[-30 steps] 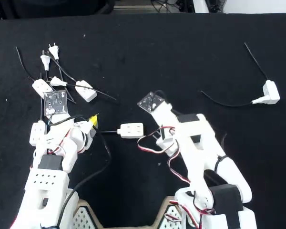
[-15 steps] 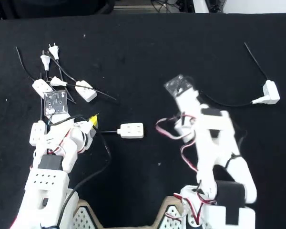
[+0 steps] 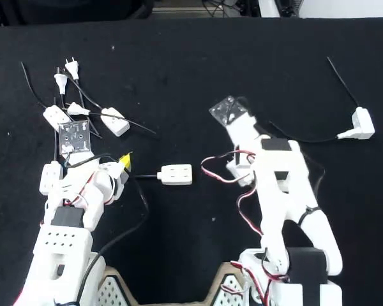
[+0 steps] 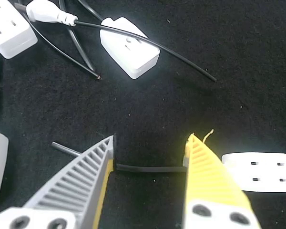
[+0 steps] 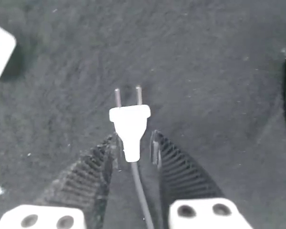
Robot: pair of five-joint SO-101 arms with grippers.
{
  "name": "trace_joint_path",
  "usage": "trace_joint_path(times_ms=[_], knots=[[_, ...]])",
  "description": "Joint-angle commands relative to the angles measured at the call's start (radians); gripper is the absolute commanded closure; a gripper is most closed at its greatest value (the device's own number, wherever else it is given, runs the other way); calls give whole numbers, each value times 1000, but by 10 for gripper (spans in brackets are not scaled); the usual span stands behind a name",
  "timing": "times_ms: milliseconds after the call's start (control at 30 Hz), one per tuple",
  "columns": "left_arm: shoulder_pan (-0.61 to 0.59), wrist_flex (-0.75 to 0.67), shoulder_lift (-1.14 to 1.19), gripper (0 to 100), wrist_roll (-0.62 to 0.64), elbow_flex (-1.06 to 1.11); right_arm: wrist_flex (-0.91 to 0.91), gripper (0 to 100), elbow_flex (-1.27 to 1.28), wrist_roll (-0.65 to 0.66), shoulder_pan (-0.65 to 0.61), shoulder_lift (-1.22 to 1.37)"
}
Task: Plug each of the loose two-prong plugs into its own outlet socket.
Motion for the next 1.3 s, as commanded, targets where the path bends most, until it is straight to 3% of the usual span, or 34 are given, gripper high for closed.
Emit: trace_joint_path(times_ms=[0, 267, 900, 1267], knots=[[-1, -8, -15, 758, 2, -13, -63, 908, -22, -9, 29, -33], [-1, -8, -15, 758, 2, -13, -196, 909, -1, -9, 28, 122], [-1, -9, -15, 758, 2, -13, -104, 909, 42, -8, -46, 50], [-1, -8, -15, 758, 2, -13, -97, 910, 87, 69, -72, 48]])
